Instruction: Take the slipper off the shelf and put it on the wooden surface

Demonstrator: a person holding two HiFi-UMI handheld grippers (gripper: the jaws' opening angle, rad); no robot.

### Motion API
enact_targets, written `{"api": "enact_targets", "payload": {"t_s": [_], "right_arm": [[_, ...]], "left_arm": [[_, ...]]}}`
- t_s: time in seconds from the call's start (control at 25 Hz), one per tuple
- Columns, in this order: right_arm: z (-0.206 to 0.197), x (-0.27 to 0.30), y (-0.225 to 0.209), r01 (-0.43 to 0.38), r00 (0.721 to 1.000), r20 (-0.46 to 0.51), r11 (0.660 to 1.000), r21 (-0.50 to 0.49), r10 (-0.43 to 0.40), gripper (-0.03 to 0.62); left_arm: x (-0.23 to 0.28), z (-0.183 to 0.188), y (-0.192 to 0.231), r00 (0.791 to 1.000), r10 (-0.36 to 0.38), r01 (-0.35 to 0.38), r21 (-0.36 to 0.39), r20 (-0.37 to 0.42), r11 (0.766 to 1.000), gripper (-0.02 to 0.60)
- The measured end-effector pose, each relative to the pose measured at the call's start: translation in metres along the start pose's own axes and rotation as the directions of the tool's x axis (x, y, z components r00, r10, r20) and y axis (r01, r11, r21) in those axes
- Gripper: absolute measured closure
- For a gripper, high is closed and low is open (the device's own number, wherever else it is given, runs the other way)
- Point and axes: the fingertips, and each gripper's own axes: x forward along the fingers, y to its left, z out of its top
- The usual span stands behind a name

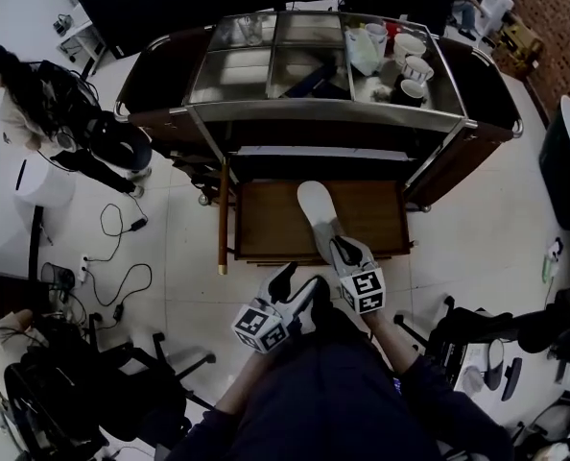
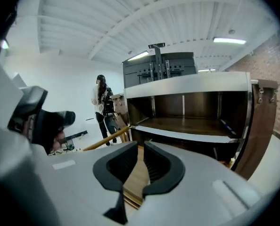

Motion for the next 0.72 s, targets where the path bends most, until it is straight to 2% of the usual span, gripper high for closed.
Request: {"api": "enact_targets", "payload": {"t_s": [0.2, 0.32, 0.56, 0.72], "right_arm": [[-0.007, -0.063, 0.070, -0.016, 0.999, 0.034, 1.000, 0.008, 0.016, 0.568], [-0.020, -0.100, 0.098, -0.012, 1.000, 0.029, 1.000, 0.021, 0.012, 0.566], [-0.047, -0.164, 0.122, 0.023, 1.000, -0.009, 0.999, 0.026, -0.022, 0.566], [-0.050, -0.193, 0.124, 0.026, 1.000, 0.006, 0.999, 0.035, -0.026, 0.569]], "left_arm": [[-0.061, -0.009, -0.015, 1.000, 0.017, -0.017, -0.023, 0.008, 1.000, 0.327], [-0.086, -0.041, -0.024, 1.000, 0.013, -0.014, -0.067, -0.007, 0.998, 0.363], [-0.104, -0.080, -0.064, 0.997, -0.018, 0.013, -0.068, -0.077, 0.998, 0.416], [-0.098, -0.091, -0.081, 0.997, -0.045, 0.041, -0.053, -0.069, 0.998, 0.428]]}}
